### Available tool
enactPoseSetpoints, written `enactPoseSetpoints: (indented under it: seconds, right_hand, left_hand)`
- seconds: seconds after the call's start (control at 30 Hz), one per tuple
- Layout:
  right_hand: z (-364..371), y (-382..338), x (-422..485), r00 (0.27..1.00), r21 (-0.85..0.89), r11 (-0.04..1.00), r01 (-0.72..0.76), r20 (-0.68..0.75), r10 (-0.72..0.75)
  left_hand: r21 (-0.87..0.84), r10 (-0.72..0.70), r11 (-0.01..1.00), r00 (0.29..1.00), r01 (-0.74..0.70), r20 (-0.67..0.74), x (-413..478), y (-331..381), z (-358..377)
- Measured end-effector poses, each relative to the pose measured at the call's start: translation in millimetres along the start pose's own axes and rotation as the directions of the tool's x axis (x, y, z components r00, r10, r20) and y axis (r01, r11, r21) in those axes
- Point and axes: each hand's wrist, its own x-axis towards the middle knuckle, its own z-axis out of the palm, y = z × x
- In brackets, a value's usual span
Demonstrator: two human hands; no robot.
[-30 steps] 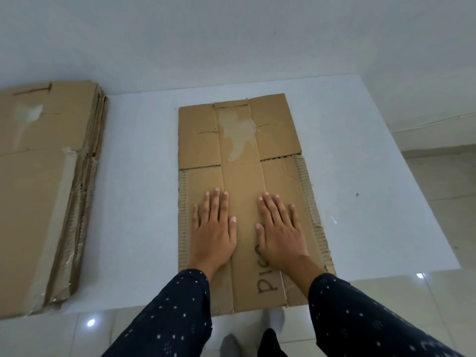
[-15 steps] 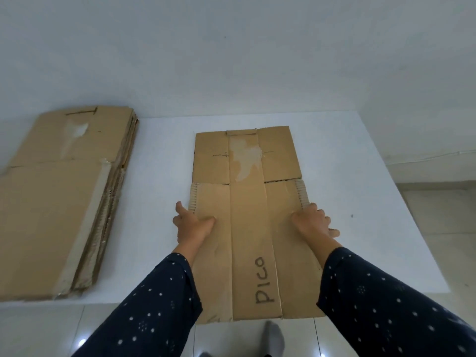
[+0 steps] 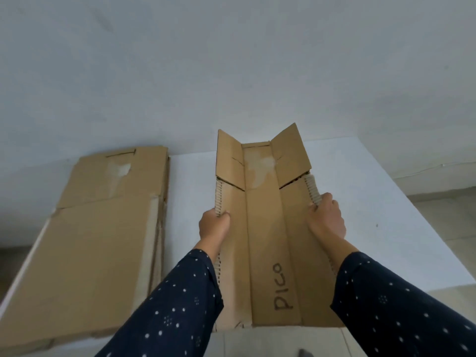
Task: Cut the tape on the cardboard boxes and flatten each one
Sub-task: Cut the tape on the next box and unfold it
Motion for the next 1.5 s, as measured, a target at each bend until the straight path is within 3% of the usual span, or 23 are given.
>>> enactPoseSetpoints:
  seconds: [0.13, 0.3, 0.5, 0.7, 0.93, 1.1, 1.23, 1.4, 1.5]
  right_hand:
    - [7.0, -64.8, -26.2, 0.999, 0.115, 0.993, 0.033, -0.026, -0.031]
    - [47.6, -161.9, -70.7, 0.994, 0.274, 0.959, 0.069, 0.062, -0.089]
    - [117.5, -256.5, -114.7, 0.967, 0.392, 0.92, 0.024, 0.224, -0.121]
    - [182.0, -301.9, -143.2, 0.914, 0.409, 0.91, -0.063, 0.389, -0.111]
    - [219.5, -294.8, -145.6, 0.898, 0.217, 0.973, -0.075, 0.44, -0.029]
    - [230.2, -282.8, -142.2, 0.918, -0.106, 0.989, 0.106, 0.393, -0.056]
    - [229.6, -271.5, -144.1, 0.894, -0.367, 0.863, 0.347, 0.407, -0.187]
    - [206.7, -253.2, -141.7, 0.816, -0.401, 0.735, 0.548, 0.451, -0.363]
    - [180.0, -232.1, -133.7, 0.79, -0.399, 0.696, 0.596, 0.444, -0.422]
  left_hand:
    - [0.048, 0.115, 0.993, 0.992, -0.112, -0.057, 14.4, 15.0, -71.6]
    - [0.115, 0.199, 0.977, 0.96, -0.179, -0.198, 36.0, 7.4, -185.0]
    - [0.201, 0.178, 0.973, 0.919, -0.111, -0.351, 72.8, -31.4, -310.2]
    - [0.328, 0.163, 0.944, 0.912, -0.034, -0.375, 109.0, -86.2, -383.7]
    - [0.366, 0.162, 0.931, 0.921, -0.023, -0.354, 136.8, -131.8, -393.6]
    - [0.417, 0.087, 0.907, 0.942, 0.059, -0.325, 140.4, -150.9, -385.4]
    - [0.692, 0.092, 0.717, 0.974, 0.078, -0.206, 137.0, -152.0, -367.7]
    - [0.796, 0.232, 0.603, 0.966, -0.054, -0.111, 117.4, -118.8, -320.5]
    - [0.817, 0.299, 0.557, 0.954, -0.147, -0.032, 98.6, -89.3, -279.9]
